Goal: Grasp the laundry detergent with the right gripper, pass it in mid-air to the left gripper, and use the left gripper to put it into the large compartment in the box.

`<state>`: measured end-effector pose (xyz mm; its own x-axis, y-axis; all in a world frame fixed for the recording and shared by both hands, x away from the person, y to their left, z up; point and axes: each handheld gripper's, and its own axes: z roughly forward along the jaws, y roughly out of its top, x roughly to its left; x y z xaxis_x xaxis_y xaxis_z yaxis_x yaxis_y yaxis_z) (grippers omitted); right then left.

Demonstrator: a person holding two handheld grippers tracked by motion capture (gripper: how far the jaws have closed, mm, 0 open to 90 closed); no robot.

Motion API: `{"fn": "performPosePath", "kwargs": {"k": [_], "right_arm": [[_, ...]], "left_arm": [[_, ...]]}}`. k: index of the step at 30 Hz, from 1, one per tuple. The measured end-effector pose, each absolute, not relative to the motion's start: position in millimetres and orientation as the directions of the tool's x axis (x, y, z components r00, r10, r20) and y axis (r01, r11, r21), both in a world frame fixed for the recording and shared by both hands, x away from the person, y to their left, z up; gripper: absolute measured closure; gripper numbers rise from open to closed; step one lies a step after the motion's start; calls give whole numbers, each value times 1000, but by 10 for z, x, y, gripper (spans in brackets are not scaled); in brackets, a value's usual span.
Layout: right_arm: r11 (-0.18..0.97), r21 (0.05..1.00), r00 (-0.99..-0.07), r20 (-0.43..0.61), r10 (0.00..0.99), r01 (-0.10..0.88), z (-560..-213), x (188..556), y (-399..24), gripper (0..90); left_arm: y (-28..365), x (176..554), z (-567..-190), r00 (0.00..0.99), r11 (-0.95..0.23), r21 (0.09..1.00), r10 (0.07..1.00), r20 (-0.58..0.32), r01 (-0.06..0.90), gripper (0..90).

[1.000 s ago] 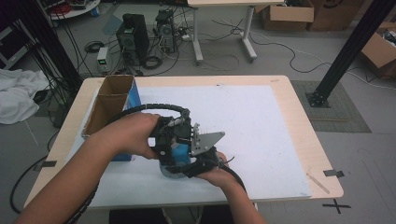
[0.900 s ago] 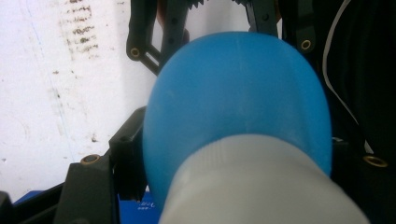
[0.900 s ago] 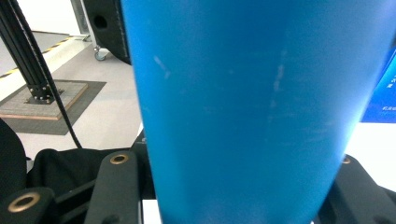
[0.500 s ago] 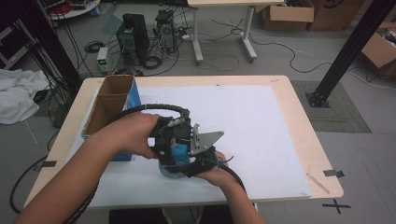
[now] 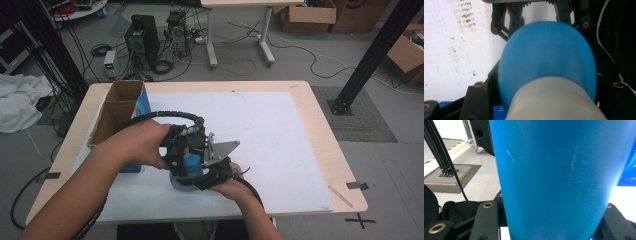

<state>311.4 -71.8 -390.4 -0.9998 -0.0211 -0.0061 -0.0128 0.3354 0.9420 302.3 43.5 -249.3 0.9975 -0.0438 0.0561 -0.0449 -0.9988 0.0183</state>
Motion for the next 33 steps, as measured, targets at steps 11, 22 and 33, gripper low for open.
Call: {"fn": "performPosePath", "kwargs": {"k": [11,22,33], "right_arm": [[338,941,-1000,-31,5,-27,-3862,3087,-705,448],[304,953,-1000,-13,22,-6,-3809,3085,-822,293],[312,950,-999,10,54,26,-3726,3061,-1111,147]], "left_arm": [[390,2987,-2442,995,-998,-15,-61,74,-60,397],[347,3015,-2378,998,-998,-2,-55,33,-55,398],[410,3183,-2310,995,-995,-14,98,-29,97,396]]}}
